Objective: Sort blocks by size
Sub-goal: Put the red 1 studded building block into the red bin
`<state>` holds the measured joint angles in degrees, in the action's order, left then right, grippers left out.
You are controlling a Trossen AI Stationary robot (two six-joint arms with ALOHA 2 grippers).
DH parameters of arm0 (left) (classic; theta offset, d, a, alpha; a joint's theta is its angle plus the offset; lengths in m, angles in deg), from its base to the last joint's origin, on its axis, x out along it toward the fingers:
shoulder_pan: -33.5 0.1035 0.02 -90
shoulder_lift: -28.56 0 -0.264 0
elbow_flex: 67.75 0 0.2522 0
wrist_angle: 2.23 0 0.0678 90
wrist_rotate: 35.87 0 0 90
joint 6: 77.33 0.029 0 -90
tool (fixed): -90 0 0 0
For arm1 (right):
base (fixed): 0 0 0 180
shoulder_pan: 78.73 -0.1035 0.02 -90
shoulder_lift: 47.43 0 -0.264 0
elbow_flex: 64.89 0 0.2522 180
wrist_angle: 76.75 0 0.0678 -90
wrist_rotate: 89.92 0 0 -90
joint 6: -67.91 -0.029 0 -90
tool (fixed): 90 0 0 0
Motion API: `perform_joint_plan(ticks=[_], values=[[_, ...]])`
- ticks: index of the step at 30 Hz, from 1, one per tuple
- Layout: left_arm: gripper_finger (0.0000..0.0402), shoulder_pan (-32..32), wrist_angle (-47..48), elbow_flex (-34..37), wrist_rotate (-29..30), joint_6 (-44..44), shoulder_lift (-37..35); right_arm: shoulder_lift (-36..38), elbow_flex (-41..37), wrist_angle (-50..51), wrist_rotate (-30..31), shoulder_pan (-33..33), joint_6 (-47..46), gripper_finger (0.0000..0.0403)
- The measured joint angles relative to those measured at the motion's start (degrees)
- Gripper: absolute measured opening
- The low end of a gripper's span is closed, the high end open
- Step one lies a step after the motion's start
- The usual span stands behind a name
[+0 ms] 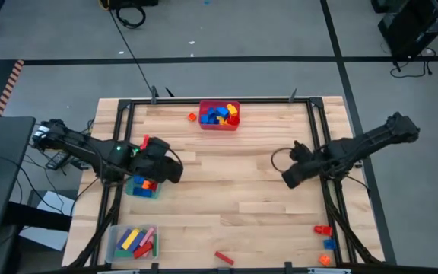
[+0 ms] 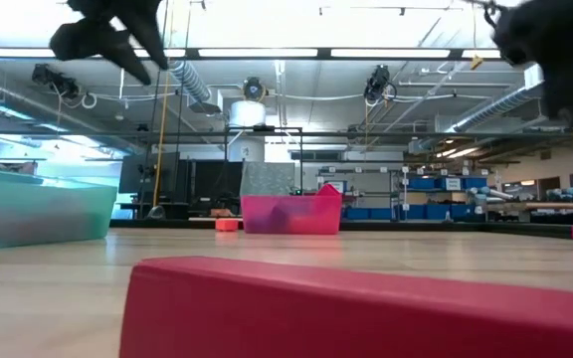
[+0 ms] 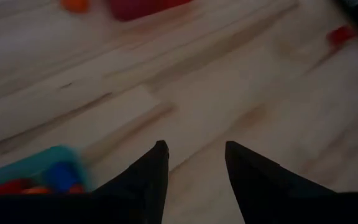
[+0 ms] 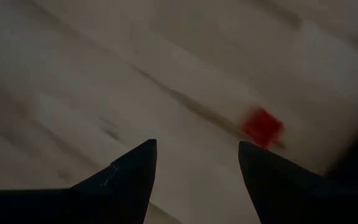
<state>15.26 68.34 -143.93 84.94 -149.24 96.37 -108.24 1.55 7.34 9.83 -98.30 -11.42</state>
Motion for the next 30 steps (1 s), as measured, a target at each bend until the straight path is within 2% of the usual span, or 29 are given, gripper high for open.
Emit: perform_joint_plan(ticks=[5, 8, 12, 19, 22, 25, 27, 30], values=[[0.0168, -0.1, -7.1, 0.0, 0.0, 1.6, 0.5, 0.1, -8.5, -3.1, -2.5, -2.1, -9.5, 0.0243], [0.0168, -0.2, -9.8, 0.0, 0.0, 3.5, 0.7, 0.0, -12.8, -5.5, -3.0, -1.6, -10.6, 0.0244], [0.0168, 0.0, -11.7, 0.0, 0.1, 6.7, 1.1, 0.0, -15.6, -6.2, -5.4, -0.1, -4.4, 0.0243], [0.0168, 1.2, -12.3, 0.0, 0.7, 8.5, 1.0, 0.0, -15.6, -7.1, -4.9, 4.4, 7.7, 0.0245], [0.0168, 1.3, -12.4, 0.0, 0.7, 8.5, 1.0, 0.0, -15.6, -7.8, -9.8, 5.8, 12.1, 0.0243], [0.0168, 1.3, -12.4, 0.0, 0.7, 8.5, 1.0, 0.0, -15.6, -8.2, -18.1, 5.3, 13.0, 0.0241], [0.0168, 1.3, -12.4, 0.0, 0.6, 8.5, 1.0, 0.0, -15.6, -8.2, -22.6, 3.5, 11.0, 0.0241], [0.0168, 1.3, -12.4, 0.0, 0.6, 8.5, 1.0, -0.5, -15.6, -8.2, -25.4, -1.0, 6.7, 0.0241]])
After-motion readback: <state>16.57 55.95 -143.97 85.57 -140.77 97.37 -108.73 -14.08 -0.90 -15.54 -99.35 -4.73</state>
